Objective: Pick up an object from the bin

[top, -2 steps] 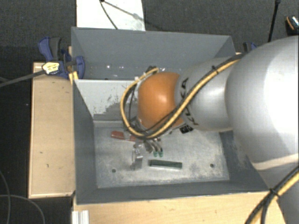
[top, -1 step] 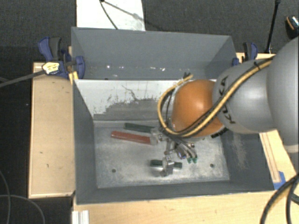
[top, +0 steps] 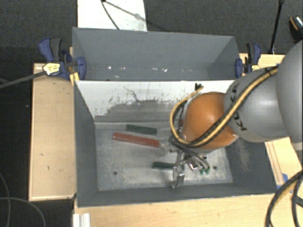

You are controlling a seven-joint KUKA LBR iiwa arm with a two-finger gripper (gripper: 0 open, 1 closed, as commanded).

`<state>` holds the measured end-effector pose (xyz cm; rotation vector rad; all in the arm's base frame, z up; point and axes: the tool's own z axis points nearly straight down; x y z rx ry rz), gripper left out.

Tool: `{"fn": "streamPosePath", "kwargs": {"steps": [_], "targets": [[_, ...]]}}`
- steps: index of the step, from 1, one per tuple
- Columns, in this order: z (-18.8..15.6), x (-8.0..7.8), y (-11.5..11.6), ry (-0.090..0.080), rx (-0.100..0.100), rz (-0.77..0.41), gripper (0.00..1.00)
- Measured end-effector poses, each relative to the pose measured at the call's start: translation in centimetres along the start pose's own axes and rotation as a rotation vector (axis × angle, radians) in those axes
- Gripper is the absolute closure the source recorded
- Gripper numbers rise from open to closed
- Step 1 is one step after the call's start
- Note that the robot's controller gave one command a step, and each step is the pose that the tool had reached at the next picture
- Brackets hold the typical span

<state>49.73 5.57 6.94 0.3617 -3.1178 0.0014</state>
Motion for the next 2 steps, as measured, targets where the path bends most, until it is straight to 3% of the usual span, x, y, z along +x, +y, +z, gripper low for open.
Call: {"fn": "streamPosePath", "kwargs": {"steps": [1,2], "targets": [[-0.1,-0.1,0.1,-0.002,-0.001,0.005,1.0],[-18.7,-0.6,0.6,-0.015,0.0,0.038,1.0]]}}
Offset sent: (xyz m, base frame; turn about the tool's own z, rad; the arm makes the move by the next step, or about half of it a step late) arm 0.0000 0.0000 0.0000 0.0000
